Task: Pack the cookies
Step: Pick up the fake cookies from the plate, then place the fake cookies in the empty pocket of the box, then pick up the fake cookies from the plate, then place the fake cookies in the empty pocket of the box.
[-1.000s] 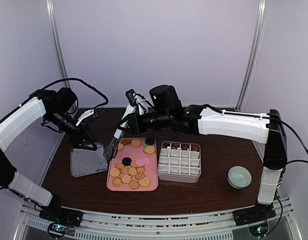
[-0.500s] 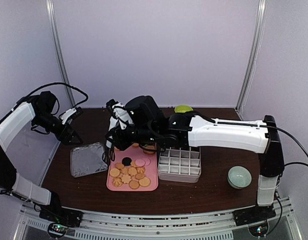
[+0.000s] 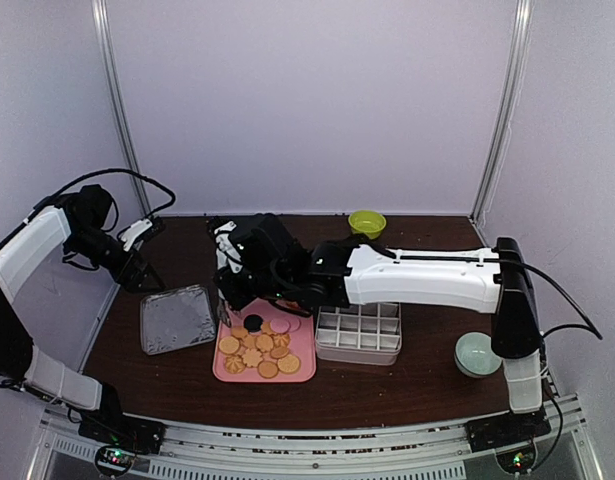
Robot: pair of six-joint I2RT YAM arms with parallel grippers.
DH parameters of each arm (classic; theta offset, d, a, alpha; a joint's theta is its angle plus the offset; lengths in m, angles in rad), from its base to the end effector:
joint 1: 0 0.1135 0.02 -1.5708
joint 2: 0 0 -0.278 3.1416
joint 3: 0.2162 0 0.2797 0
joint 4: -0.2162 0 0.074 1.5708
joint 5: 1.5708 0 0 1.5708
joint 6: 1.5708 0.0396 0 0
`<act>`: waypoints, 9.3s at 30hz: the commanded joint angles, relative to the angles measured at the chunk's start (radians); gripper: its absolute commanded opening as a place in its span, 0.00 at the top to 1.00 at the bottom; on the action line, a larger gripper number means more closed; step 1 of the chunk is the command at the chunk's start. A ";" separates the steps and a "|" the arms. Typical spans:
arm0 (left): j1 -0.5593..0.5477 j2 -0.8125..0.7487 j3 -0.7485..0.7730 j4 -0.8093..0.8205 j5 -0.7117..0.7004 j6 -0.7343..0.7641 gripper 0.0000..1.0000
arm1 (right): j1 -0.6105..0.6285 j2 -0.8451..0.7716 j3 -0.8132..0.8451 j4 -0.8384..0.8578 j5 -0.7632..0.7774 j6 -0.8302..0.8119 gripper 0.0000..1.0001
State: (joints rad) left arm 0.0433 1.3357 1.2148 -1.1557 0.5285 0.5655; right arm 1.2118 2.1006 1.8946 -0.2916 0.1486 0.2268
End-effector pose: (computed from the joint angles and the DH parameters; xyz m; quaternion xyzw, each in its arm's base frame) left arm 0.2657 -0.0085 0.3069 0.2835 0.9126 -0.2041 0.2124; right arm 0.1951 0.5032 0.3022 -0.3718 0.7732 0.2879 0.4255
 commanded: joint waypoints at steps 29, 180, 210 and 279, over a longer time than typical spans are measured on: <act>0.046 0.019 0.011 0.022 0.004 -0.004 0.11 | 0.055 0.121 0.077 -0.035 0.198 -0.067 0.67; 0.045 0.051 0.070 -0.085 0.079 0.036 0.16 | 0.016 -0.190 -0.342 0.066 0.269 0.002 0.67; 0.046 0.046 0.072 -0.091 0.074 0.040 0.16 | 0.023 -0.113 -0.319 0.042 0.258 0.002 0.66; 0.045 0.053 0.094 -0.108 0.102 0.031 0.17 | -0.131 -0.671 -0.751 0.059 0.371 0.032 1.00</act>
State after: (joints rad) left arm 0.0799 1.3880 1.2835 -1.2579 0.6094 0.5922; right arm 1.0912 1.4174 1.1526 -0.2604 0.5026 0.2401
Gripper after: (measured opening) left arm 0.833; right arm 0.227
